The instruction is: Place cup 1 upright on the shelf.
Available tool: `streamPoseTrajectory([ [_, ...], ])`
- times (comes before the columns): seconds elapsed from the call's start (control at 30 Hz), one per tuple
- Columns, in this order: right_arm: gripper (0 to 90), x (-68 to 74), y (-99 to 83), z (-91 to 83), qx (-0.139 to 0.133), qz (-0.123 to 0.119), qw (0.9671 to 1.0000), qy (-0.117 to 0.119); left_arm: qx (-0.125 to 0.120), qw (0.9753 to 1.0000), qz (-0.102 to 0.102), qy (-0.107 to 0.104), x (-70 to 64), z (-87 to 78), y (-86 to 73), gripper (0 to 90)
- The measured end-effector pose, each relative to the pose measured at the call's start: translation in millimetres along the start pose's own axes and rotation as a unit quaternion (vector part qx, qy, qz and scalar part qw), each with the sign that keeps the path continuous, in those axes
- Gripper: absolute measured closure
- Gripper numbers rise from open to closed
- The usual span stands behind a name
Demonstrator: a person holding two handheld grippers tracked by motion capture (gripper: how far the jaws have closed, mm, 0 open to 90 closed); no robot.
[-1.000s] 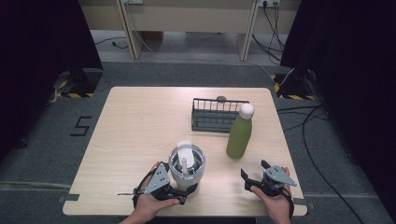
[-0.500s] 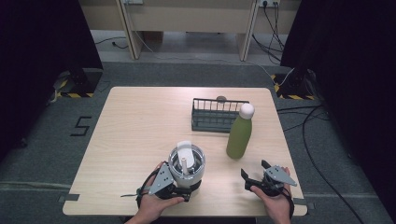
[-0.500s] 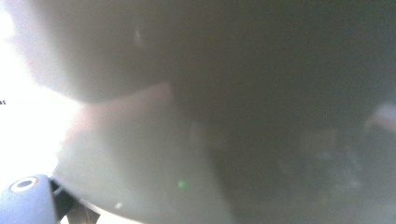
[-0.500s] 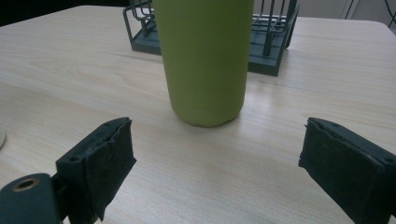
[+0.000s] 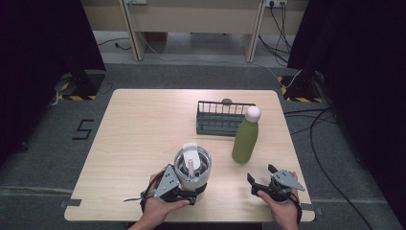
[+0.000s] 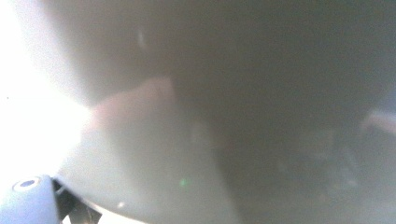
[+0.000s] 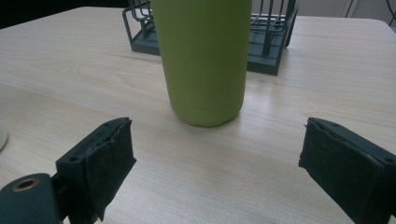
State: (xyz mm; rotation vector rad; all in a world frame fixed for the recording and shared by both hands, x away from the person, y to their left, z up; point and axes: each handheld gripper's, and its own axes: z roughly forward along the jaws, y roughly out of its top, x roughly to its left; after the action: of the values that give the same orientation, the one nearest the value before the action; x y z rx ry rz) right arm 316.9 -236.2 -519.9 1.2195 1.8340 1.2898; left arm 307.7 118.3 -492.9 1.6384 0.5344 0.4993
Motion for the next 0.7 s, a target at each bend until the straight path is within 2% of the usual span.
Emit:
streamPoseTrajectory([
  [0.2,9.5,-0.1,0.0,0.0,0.001,0.001,1.0000,0.000,-0.015,0.9999,0.000,0.008,5.8,0.4,10.7,9.8],
  [0.33,9.5,0.3,0.0,-0.1,0.001,0.000,1.0000,-0.002,-0.029,0.9992,0.008,0.026,8.9,7.6,25.0,9.8],
  [0.47,9.5,0.0,0.0,-0.1,0.001,0.001,1.0000,-0.001,-0.042,0.9975,0.013,0.054,11.8,16.9,38.0,9.8],
  [0.5,9.5,0.0,0.0,-0.1,0.001,0.001,1.0000,-0.001,-0.042,0.9975,0.013,0.054,11.8,16.9,38.0,9.8],
  [0.53,9.5,-0.1,-0.1,-0.2,0.001,0.001,1.0000,-0.001,-0.045,0.9964,0.017,0.070,14.9,22.5,43.7,9.8],
  [0.63,9.5,-0.2,-0.1,-0.3,0.000,0.003,1.0000,0.000,-0.050,0.9954,0.016,0.080,17.4,27.1,47.3,9.8],
  [0.7,9.5,0.1,-0.2,-0.5,0.000,0.007,1.0000,0.001,-0.055,0.9935,0.013,0.099,21.8,35.5,53.2,9.8],
])
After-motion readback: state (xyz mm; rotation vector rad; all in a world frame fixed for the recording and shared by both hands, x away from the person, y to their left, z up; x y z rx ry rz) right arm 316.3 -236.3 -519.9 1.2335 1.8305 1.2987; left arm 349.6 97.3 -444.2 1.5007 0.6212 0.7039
